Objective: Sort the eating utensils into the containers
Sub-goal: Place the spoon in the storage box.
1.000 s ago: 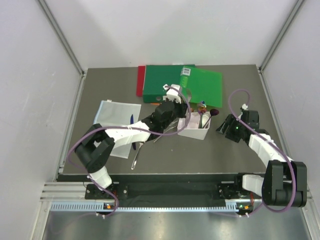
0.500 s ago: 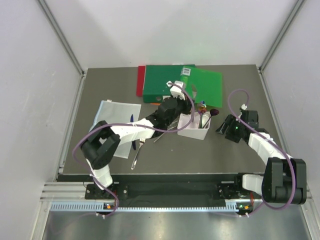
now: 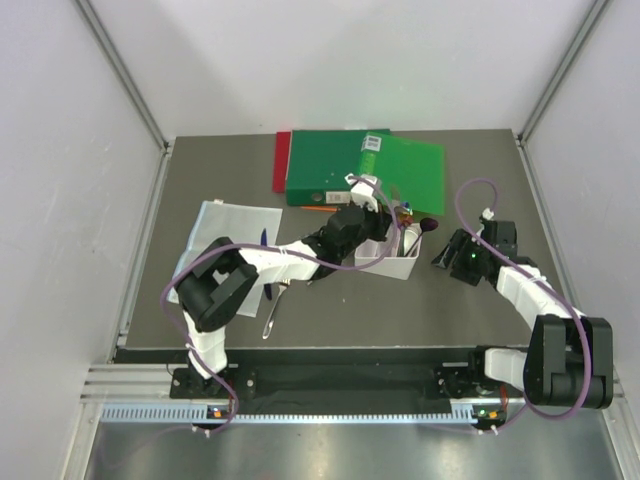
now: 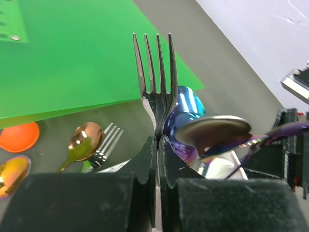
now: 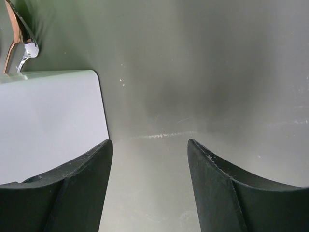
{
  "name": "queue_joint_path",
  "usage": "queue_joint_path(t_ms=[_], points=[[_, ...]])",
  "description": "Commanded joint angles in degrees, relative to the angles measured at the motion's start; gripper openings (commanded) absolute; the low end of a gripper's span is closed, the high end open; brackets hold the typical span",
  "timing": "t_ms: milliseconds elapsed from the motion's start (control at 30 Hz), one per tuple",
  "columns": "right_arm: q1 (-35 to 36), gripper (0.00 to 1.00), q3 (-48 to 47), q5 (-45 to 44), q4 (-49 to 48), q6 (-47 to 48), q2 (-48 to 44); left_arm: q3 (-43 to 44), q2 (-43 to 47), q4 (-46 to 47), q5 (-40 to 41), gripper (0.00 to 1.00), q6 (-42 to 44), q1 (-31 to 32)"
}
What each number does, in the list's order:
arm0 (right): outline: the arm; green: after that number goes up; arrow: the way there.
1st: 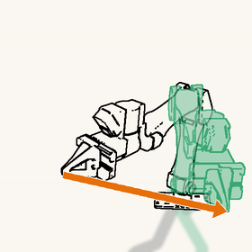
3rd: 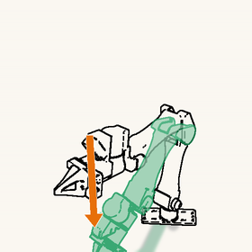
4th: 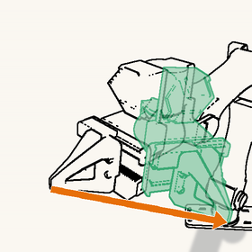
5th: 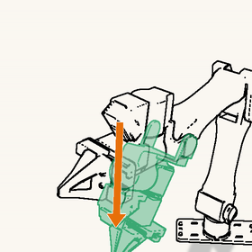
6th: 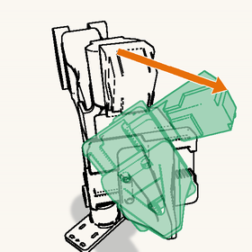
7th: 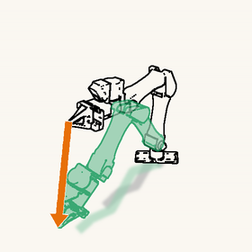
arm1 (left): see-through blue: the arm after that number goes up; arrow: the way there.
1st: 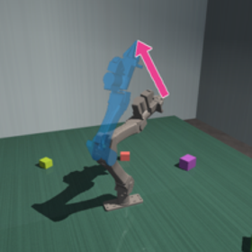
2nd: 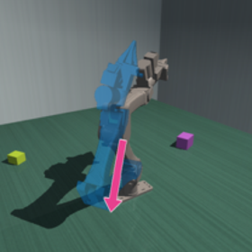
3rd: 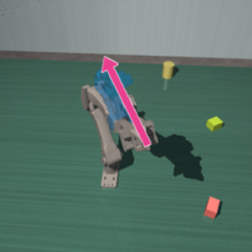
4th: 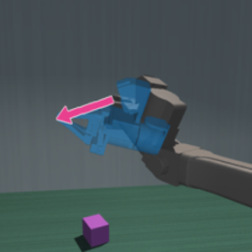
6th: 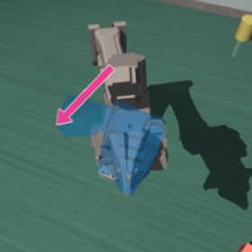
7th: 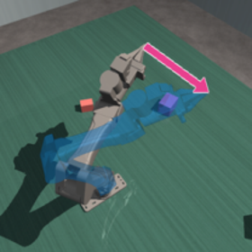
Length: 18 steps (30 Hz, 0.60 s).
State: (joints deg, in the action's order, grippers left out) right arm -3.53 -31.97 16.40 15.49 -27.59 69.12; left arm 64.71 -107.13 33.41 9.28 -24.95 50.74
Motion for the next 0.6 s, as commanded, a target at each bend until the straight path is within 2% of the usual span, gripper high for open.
queue_joint_path(t_ms=[0,233,433,567], points=[[-0.5,0.64,-2.0,0.4,-1.7,0.2,-0.3,-1.1,1.8,3.7,-2.0,0.01,-0.6,0.7],[-0.5,0.63,-1.6,0.6,-1.4,0.1,-1.5,-2.1,1.5,1.4,-2.3,0.07,-0.3,1.6],[-0.5,0.63,-1.4,0.3,-0.7,0.1,-2.8,-3.4,1.8,0.7,-1.6,0.26,0.4,2.4],[-0.5,0.63,-1.2,0.2,-0.5,-0.2,-3.4,-4.4,3.0,0.1,-0.6,0.31,0.7,2.5]])
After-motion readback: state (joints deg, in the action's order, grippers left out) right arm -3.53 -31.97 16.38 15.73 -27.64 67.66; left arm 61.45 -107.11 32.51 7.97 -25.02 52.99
